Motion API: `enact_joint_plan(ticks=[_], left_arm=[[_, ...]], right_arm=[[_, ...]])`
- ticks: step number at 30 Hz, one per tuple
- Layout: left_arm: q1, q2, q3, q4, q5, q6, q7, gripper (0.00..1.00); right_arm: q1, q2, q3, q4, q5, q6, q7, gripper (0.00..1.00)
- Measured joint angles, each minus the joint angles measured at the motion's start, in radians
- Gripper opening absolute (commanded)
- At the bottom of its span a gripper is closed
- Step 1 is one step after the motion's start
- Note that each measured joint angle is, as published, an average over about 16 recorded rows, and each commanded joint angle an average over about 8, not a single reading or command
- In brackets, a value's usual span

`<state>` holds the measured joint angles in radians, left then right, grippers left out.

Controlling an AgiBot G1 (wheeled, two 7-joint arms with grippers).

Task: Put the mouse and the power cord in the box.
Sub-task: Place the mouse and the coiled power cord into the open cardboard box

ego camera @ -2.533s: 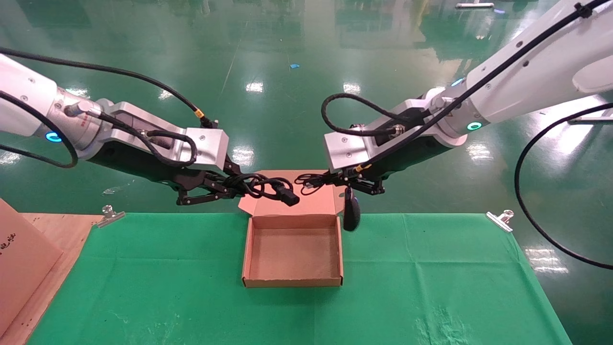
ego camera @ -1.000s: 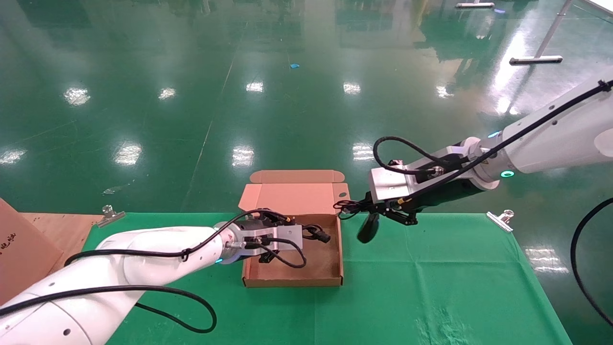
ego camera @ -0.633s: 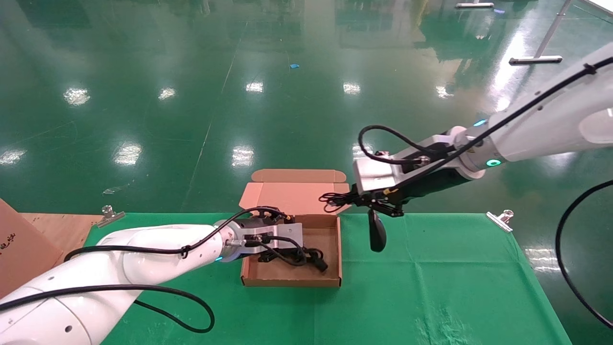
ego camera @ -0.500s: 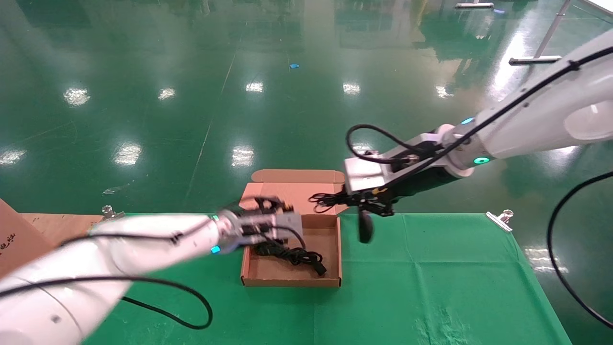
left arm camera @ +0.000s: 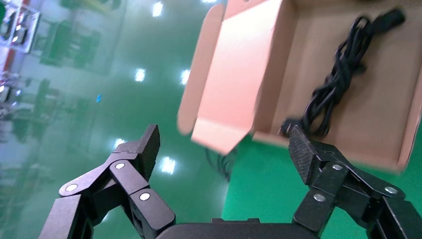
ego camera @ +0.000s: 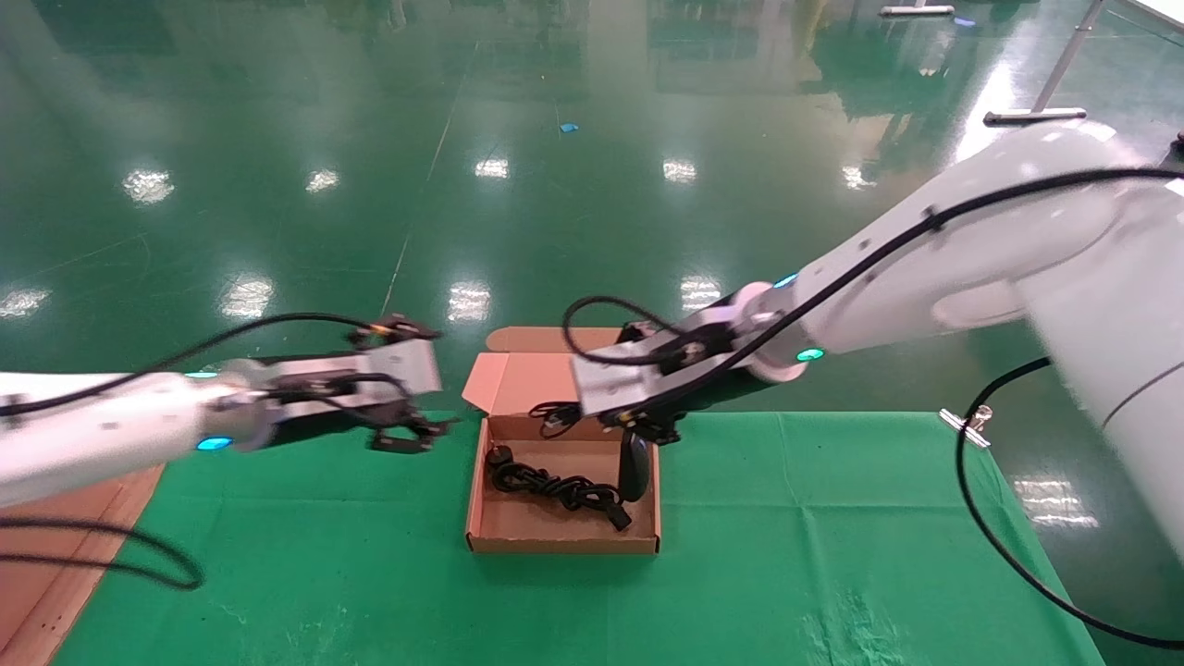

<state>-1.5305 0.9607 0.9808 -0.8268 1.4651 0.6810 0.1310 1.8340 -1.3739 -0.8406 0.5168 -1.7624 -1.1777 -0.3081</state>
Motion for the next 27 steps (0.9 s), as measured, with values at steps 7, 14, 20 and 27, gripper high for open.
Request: enact_joint_plan(ticks=[7, 14, 20, 27], left_arm=[[0.023, -0.080, -0.006, -0.083, 0.004, -0.012, -0.036, 1.00], [0.032, -0.099, 0.002, -0.123, 0.026, -0.028, -0.078, 1.00], [0.033, -0.105, 0.008, -0.141, 0.041, -0.034, -0.102, 1.00], [0.034, -0.110, 0.012, -0.153, 0.050, -0.038, -0.117, 1.00]], right_arm=[[-0.070, -0.002, -0.154, 0.096, 0.039, 0.179, 0.077, 0.00], [-0.133, -0.003, -0.304, 0.143, 0.049, 0.383, 0.119, 0.00], [-0.167, -0.002, -0.404, 0.167, 0.058, 0.508, 0.152, 0.49], [-0.180, -0.002, -0.467, 0.183, 0.085, 0.560, 0.185, 1.00]])
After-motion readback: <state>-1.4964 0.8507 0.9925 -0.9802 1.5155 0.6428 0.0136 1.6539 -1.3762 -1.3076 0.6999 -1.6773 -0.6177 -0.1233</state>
